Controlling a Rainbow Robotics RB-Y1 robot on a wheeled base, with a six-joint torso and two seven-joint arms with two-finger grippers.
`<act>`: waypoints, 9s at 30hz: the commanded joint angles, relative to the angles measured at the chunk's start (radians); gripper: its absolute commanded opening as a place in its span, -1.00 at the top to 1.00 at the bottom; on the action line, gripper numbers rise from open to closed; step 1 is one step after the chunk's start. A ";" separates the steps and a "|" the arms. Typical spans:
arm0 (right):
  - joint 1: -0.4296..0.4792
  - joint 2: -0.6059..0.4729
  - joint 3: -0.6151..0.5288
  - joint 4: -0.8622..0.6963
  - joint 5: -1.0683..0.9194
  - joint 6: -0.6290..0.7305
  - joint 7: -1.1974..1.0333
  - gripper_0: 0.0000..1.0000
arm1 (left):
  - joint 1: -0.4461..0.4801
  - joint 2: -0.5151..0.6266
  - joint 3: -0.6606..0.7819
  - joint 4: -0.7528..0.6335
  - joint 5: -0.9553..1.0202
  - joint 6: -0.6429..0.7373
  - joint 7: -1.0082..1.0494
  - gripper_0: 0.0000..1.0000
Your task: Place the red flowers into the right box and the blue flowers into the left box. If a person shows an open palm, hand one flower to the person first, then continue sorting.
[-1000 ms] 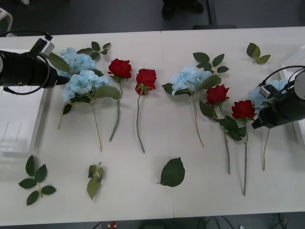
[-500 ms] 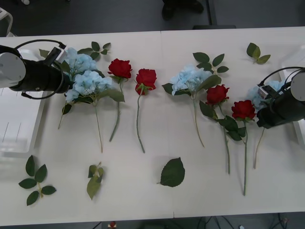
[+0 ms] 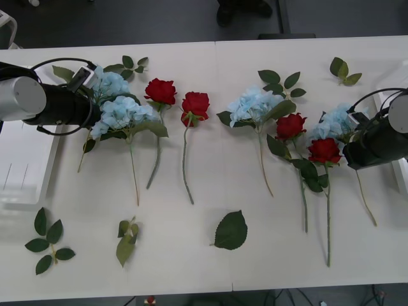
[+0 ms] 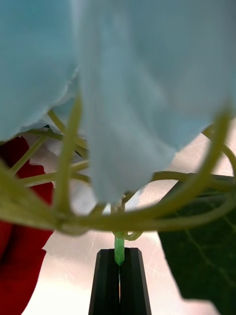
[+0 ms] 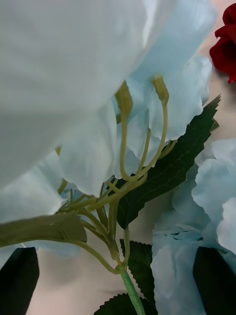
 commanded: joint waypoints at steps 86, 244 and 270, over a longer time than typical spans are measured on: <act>-0.436 0.477 -0.206 -0.156 -0.922 -0.150 0.787 1.00 | -0.059 0.440 0.384 -0.011 -0.071 0.571 -0.035 1.00; 0.223 -0.035 0.129 -0.514 0.084 0.012 -0.352 -0.59 | 0.360 -0.234 0.182 -0.854 -0.709 0.572 1.050 -1.00; 0.163 -0.034 0.038 -0.514 -0.014 0.035 -0.394 1.00 | 0.185 -0.292 0.071 -0.513 -0.766 0.502 1.030 -0.52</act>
